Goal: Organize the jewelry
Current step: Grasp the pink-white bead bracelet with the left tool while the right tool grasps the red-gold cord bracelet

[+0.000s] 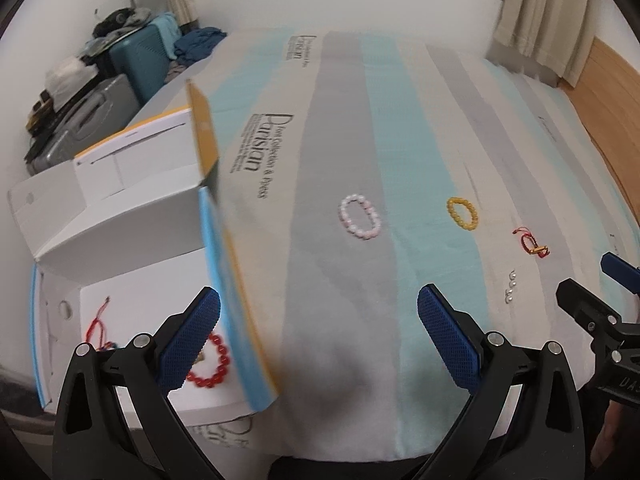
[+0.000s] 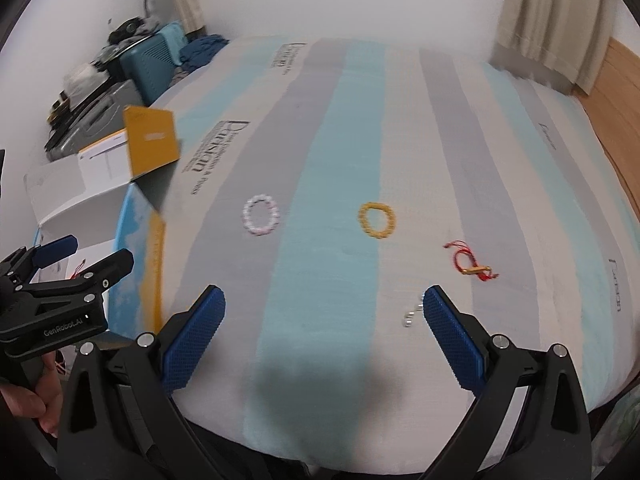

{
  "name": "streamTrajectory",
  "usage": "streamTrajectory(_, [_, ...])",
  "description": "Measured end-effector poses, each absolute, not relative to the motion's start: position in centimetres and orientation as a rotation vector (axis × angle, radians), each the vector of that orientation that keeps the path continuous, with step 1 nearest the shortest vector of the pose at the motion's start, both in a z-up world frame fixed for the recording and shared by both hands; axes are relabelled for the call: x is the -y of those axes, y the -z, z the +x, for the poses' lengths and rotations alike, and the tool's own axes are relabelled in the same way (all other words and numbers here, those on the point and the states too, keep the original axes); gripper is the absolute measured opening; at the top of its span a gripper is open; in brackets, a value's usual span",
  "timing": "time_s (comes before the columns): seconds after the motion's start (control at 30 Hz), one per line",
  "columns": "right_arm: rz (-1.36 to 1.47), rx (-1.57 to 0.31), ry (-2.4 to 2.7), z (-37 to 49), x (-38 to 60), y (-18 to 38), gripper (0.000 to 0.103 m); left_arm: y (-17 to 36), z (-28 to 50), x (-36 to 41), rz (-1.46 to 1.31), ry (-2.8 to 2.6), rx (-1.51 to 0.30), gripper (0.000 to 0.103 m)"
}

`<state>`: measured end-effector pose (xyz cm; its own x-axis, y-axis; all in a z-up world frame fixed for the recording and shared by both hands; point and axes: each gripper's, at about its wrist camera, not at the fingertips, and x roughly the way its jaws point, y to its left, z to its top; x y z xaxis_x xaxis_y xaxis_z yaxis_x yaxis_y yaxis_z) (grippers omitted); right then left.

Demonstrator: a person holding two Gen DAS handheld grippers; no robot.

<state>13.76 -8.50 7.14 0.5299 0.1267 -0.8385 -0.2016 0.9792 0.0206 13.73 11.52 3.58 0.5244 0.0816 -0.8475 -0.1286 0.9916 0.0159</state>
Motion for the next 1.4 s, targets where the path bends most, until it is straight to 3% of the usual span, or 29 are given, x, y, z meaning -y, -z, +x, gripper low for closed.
streamTrajectory(1.1, [-0.051,-1.209,-0.005,27.8,24.7,8.4,0.095,11.2,30.6,-7.5,0.040,-0.115,-1.132,0.097])
streamTrajectory(1.4, [-0.037,-1.266,-0.017,29.6,25.1,11.5,0.083,13.9,32.8,-6.7,0.056,-0.102,-1.173,0.097])
